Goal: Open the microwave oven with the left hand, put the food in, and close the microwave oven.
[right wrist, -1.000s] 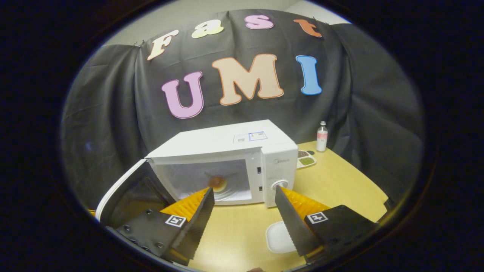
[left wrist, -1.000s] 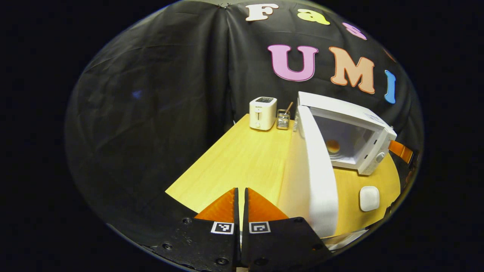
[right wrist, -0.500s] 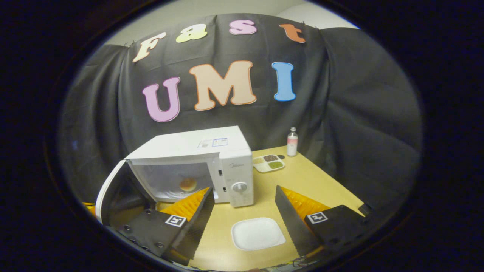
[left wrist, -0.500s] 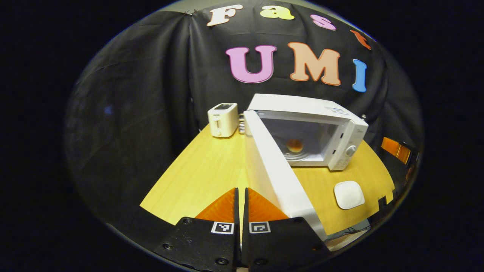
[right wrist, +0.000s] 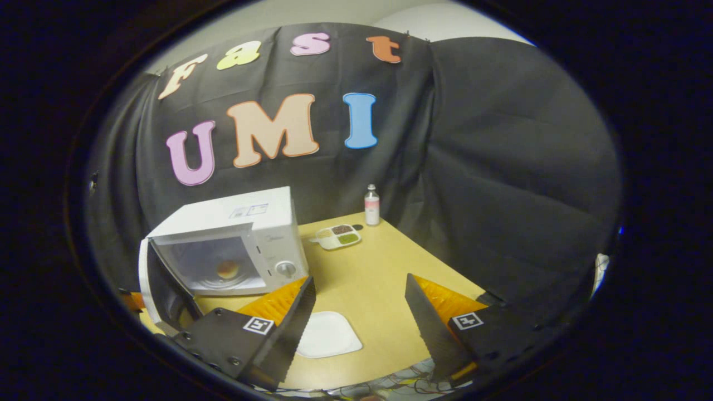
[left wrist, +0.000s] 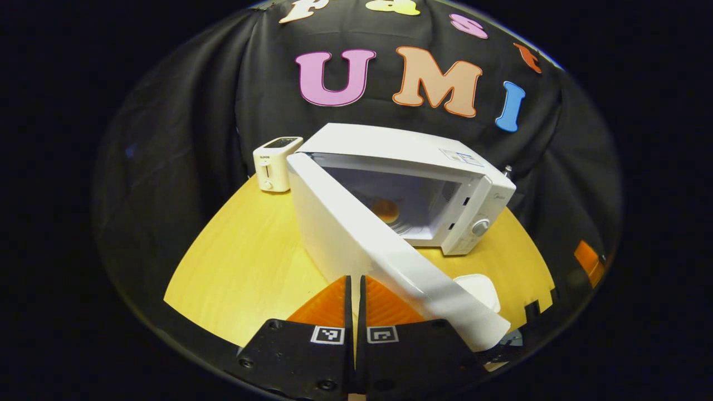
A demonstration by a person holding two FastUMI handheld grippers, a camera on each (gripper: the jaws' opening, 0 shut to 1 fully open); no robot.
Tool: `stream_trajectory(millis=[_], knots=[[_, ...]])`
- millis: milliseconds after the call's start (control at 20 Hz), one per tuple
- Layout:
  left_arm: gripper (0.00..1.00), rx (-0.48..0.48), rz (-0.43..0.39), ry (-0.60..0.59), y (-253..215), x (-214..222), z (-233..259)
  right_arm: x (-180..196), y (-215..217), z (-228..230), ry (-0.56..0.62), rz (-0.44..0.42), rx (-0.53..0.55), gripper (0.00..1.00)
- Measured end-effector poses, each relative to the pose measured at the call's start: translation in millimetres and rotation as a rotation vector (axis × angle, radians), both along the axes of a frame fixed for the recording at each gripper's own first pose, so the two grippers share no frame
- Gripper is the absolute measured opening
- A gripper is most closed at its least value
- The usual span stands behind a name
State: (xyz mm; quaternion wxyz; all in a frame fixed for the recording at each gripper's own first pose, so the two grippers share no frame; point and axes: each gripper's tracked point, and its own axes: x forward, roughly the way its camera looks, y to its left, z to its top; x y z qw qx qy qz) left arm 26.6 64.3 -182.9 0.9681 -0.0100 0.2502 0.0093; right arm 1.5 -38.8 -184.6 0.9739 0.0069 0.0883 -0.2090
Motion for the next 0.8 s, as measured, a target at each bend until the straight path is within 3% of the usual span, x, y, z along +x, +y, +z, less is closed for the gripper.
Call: stream_trajectory(millis=[650,700,800], knots=[[0.0,0.037,-0.082,-0.097,-99,56,11,-51,-89,6,-0.025,-0.078,0.001,0.92],[0.0,0.04,-0.088,-0.098,-106,59,11,-53,-95,5,-0.025,-0.079,0.008,0.99],[0.0,0.057,-0.094,-0.105,-117,66,11,-56,-103,5,-0.03,-0.078,0.02,0.99]])
